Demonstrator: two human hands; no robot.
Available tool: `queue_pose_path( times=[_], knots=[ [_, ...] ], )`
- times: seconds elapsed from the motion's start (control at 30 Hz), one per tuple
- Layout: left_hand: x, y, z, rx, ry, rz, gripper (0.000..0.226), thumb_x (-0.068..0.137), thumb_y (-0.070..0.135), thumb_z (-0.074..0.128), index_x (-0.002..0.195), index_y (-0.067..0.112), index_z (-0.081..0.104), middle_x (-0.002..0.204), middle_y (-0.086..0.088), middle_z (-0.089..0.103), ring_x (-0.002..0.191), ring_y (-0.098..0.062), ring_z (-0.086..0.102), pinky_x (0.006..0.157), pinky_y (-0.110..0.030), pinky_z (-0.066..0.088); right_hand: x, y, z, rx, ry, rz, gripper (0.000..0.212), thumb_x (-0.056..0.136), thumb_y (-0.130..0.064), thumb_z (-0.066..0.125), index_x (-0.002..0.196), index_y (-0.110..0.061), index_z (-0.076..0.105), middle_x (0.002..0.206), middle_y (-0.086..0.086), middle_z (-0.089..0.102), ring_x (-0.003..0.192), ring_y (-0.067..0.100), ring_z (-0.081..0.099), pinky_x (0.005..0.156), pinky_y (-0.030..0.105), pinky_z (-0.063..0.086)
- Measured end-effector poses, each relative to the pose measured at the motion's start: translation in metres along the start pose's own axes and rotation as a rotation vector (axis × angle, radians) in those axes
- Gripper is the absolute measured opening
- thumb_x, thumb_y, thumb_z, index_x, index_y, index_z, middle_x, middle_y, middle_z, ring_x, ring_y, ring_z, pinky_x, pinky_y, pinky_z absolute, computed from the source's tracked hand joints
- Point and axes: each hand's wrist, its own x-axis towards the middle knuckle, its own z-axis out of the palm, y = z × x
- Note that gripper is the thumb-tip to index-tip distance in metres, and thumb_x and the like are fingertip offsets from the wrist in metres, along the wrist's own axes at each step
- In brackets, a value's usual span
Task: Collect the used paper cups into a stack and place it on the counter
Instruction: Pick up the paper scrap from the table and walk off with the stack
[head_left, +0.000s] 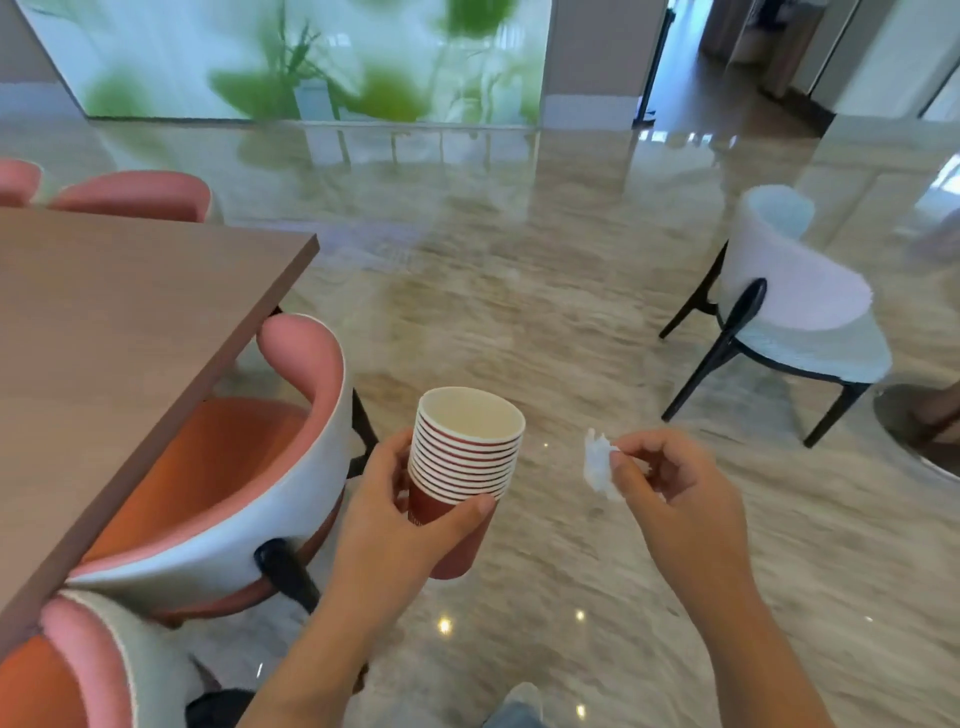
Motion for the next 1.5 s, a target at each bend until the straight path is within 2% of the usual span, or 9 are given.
queue_pose_path(
  times=[0.13, 0.37, 0.5, 0.6, 0.83, 1.03, 1.17, 1.4, 1.5],
  knots=[
    [0.077, 0.015, 0.053, -0.03, -0.069, 0.008, 0.078, 0.04, 0.056, 0.079, 0.112, 0.042, 0.052, 0.109, 0.016, 0.065, 0.102, -0.007, 0.062, 0.086, -0.032, 0.053, 0.076, 0.023, -0.024, -0.026, 0.045, 0.022, 0.027, 0.079, -0.015, 0.064, 0.074, -0.041, 0.059, 0.075, -0.017, 0.062, 0.067, 0.003, 0.056, 0.056, 0.008, 0.042],
    [0.188, 0.009, 0.119, -0.085, -0.168, -0.03, 0.078, 0.037, 0.055, 0.083, 0.108, 0.046, 0.054, 0.106, 0.018, 0.066, 0.101, -0.008, 0.063, 0.081, -0.031, 0.054, 0.17, 0.072, -0.026, -0.025, 0.131, 0.12, 0.026, 0.078, -0.004, 0.066, 0.072, -0.029, 0.06, 0.07, -0.006, 0.063, 0.065, 0.004, 0.055, 0.057, 0.006, 0.042],
    [0.256, -0.006, 0.145, -0.096, -0.197, -0.049, 0.071, 0.036, 0.057, 0.082, 0.101, 0.051, 0.054, 0.102, 0.021, 0.066, 0.097, -0.004, 0.064, 0.072, -0.022, 0.053, 0.224, 0.1, -0.017, -0.093, 0.15, 0.161, 0.023, 0.079, -0.006, 0.066, 0.074, -0.028, 0.061, 0.071, -0.007, 0.063, 0.068, 0.001, 0.055, 0.058, 0.004, 0.041],
    [0.321, -0.015, 0.153, -0.115, -0.199, -0.072, 0.074, 0.034, 0.057, 0.084, 0.101, 0.047, 0.054, 0.101, 0.016, 0.067, 0.095, -0.007, 0.065, 0.065, -0.019, 0.053, 0.278, 0.115, -0.002, -0.148, 0.166, 0.152, 0.024, 0.079, -0.006, 0.066, 0.073, -0.029, 0.06, 0.07, -0.009, 0.062, 0.068, 0.0, 0.055, 0.058, 0.005, 0.041],
    [0.509, -0.005, 0.139, -0.126, -0.076, -0.029, 0.075, 0.036, 0.054, 0.079, 0.106, 0.042, 0.053, 0.107, 0.008, 0.066, 0.096, -0.009, 0.065, 0.074, -0.028, 0.052, 0.45, 0.114, 0.068, -0.251, 0.086, 0.091, 0.024, 0.081, -0.014, 0.065, 0.074, -0.035, 0.056, 0.071, -0.012, 0.059, 0.07, -0.004, 0.053, 0.059, 0.004, 0.04],
    [0.623, 0.006, 0.145, -0.164, -0.083, -0.007, 0.073, 0.039, 0.05, 0.08, 0.107, 0.04, 0.055, 0.109, 0.005, 0.066, 0.1, -0.014, 0.064, 0.084, -0.036, 0.052, 0.571, 0.096, 0.131, -0.229, 0.001, -0.054, 0.028, 0.08, -0.011, 0.064, 0.074, -0.037, 0.054, 0.072, -0.015, 0.056, 0.073, -0.003, 0.052, 0.064, 0.006, 0.041],
    [0.674, 0.002, 0.16, -0.184, -0.118, -0.028, 0.07, 0.038, 0.051, 0.081, 0.103, 0.046, 0.056, 0.105, 0.01, 0.068, 0.098, -0.009, 0.065, 0.081, -0.032, 0.052, 0.623, 0.114, 0.144, -0.223, -0.024, -0.05, 0.027, 0.08, -0.008, 0.064, 0.075, -0.033, 0.056, 0.071, -0.013, 0.057, 0.071, 0.003, 0.053, 0.062, 0.008, 0.042],
    [0.777, -0.007, 0.21, -0.136, -0.164, -0.027, 0.062, 0.038, 0.055, 0.082, 0.095, 0.059, 0.055, 0.103, 0.022, 0.066, 0.096, -0.002, 0.065, 0.075, -0.026, 0.053, 0.732, 0.176, 0.151, -0.143, 0.071, 0.086, 0.027, 0.079, -0.015, 0.066, 0.072, -0.039, 0.057, 0.072, -0.013, 0.062, 0.071, 0.001, 0.056, 0.06, 0.01, 0.045],
    [0.833, -0.007, 0.245, -0.104, -0.185, -0.018, 0.066, 0.038, 0.056, 0.081, 0.098, 0.056, 0.054, 0.103, 0.025, 0.065, 0.095, 0.001, 0.064, 0.069, -0.021, 0.053, 0.794, 0.2, 0.151, -0.124, 0.109, 0.075, 0.024, 0.079, -0.017, 0.065, 0.073, -0.039, 0.057, 0.08, -0.019, 0.061, 0.073, -0.001, 0.056, 0.061, 0.007, 0.044]
  ],
)
